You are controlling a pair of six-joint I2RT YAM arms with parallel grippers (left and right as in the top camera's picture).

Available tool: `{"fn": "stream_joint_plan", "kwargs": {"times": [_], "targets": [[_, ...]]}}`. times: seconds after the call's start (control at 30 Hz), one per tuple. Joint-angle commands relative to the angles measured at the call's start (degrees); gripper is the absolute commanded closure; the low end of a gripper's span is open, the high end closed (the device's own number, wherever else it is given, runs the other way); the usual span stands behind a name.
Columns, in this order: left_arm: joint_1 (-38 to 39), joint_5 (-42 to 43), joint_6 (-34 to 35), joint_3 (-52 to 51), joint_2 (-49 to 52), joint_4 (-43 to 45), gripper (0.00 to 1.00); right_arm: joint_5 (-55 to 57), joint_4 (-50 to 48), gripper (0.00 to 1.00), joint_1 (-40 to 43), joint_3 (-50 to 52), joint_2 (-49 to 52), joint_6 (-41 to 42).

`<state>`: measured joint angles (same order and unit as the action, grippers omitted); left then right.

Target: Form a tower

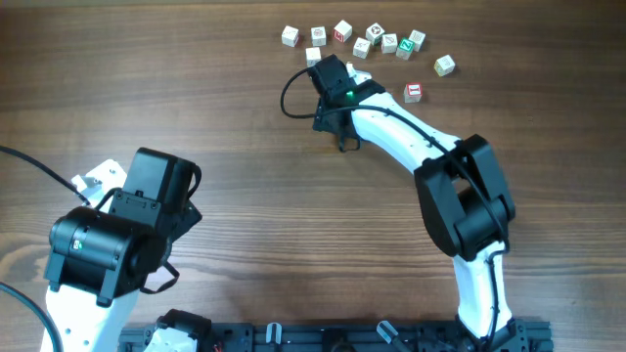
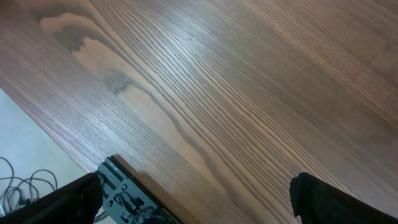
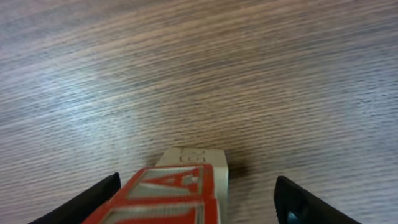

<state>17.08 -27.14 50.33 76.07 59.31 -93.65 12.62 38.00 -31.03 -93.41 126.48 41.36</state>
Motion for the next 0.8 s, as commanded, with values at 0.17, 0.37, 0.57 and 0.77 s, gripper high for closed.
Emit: {"fn": "stream_joint_plan", "kwargs": {"times": [0.17,0.37,0.57,0.77], "targets": [[-0.3,-0.1,1.1,0.0,-0.2,0.0,0.0,-0.4,-1.1,0.44,0.3,0.1,2.4,-0.9],[-0.3,-0.1,1.1,0.0,-0.2,0.0,0.0,-0.4,-0.5,0.61,0.3,0.1,2.4,-2.4],[-0.3,-0.1,1.1,0.0,-0.2,0.0,0.0,-0.4,-0.2,0.82,0.3,0.1,2.4,-2.4],[-0.3,-0.1,1.1,0.0,-0.2,0.0,0.0,-2.4,3.4,0.84,0.2,0.0,2.3,-7.2]]}}
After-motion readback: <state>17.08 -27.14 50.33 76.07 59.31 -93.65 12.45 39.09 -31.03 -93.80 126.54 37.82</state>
